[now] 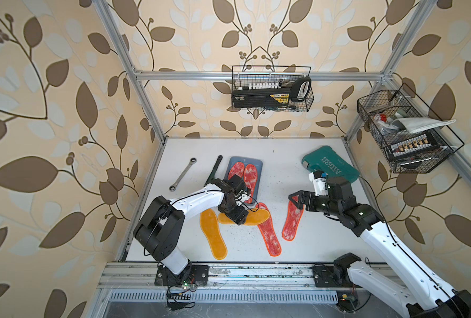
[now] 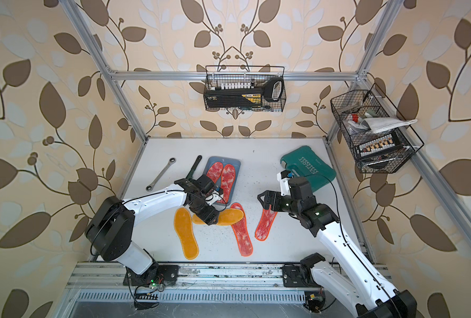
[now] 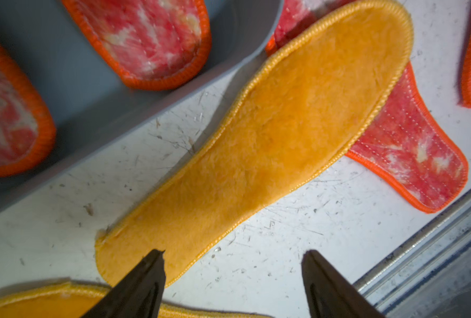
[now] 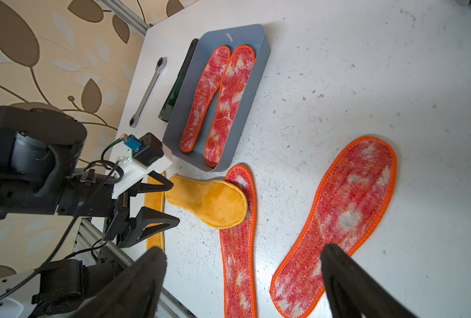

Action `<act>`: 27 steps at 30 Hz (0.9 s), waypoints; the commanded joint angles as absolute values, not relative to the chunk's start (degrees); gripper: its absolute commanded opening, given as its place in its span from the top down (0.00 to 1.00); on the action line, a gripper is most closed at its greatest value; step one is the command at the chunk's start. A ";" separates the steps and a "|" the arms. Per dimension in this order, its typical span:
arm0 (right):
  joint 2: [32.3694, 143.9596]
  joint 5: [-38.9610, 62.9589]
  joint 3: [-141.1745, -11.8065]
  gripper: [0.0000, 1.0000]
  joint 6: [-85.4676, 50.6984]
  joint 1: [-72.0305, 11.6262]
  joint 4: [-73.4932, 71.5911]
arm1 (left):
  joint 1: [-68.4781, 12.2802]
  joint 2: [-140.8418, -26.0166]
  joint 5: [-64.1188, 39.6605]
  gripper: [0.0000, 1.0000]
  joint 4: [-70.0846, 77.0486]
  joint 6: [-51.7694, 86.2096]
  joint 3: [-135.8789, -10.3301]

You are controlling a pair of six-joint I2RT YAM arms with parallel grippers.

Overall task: Put the insoles into the storage box
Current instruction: Pick up the insole from the center of the board.

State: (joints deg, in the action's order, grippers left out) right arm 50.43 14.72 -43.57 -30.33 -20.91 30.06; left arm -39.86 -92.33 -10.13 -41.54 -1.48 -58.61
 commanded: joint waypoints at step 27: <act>49.68 15.41 -41.09 0.10 -30.79 -21.12 27.87 | -40.34 -98.21 -7.60 0.28 -34.04 -10.46 -62.41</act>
